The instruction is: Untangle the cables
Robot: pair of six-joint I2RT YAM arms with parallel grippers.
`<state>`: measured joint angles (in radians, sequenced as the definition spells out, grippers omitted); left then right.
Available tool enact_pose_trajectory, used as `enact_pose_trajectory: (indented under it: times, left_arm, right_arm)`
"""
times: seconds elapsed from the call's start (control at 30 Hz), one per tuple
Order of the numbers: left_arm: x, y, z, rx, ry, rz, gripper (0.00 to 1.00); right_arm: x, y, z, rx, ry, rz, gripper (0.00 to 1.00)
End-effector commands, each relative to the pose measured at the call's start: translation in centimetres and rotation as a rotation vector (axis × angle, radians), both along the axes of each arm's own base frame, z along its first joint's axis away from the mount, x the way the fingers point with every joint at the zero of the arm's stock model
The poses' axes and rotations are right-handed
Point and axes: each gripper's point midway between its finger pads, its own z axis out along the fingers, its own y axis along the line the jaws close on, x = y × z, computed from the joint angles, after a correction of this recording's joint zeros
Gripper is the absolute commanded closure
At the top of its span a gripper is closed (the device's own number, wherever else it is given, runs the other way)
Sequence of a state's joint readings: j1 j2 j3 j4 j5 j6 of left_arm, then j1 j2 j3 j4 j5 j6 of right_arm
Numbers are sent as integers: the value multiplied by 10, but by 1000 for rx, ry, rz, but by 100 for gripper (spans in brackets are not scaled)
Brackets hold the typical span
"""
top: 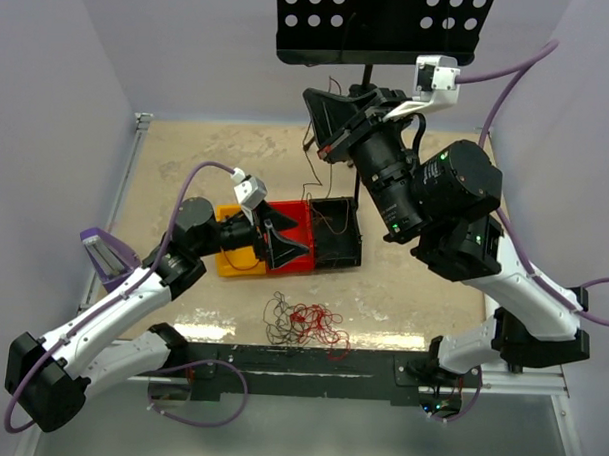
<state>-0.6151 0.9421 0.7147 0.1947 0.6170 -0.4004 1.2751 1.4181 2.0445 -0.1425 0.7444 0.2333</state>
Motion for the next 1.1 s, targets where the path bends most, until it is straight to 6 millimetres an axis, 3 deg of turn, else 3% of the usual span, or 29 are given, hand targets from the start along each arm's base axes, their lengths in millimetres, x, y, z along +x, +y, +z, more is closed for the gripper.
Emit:
enact_pose_trajectory:
  times: [0.0,0.2,0.33,0.43,0.63,0.77,0.87,0.93,1.07]
  left_arm:
    - [5,3,9,-16,-79,18,16]
    - [14,5,5,-7,-91,64,35]
    - [18,8,2,7,-108,85,71]
    - [17,7,3,2,-108,80,85]
    - [15,8,7,-2,-108,67,100]
    - [16,14,1,64,-126,84,100]
    - [24,27,-5,169,-191,137,100]
    - [28,40,-21,286,-224,163,100]
    - [44,73,-41,508,-346,266,100]
  right_arm:
    - [-9,-7,25,80,-31,46,100]
    - [-12,-1,29,93,-37,75,100]
    - [-14,-3,32,104,-39,84,100]
    - [-14,-3,31,104,-37,87,100]
    - [-13,-3,28,98,-33,81,100]
    - [-7,-11,23,67,-27,25,100]
    - [-2,-35,27,57,-31,-65,100]
    - [1,-57,34,55,-35,-137,100]
    - [1,-119,52,66,-46,-304,100]
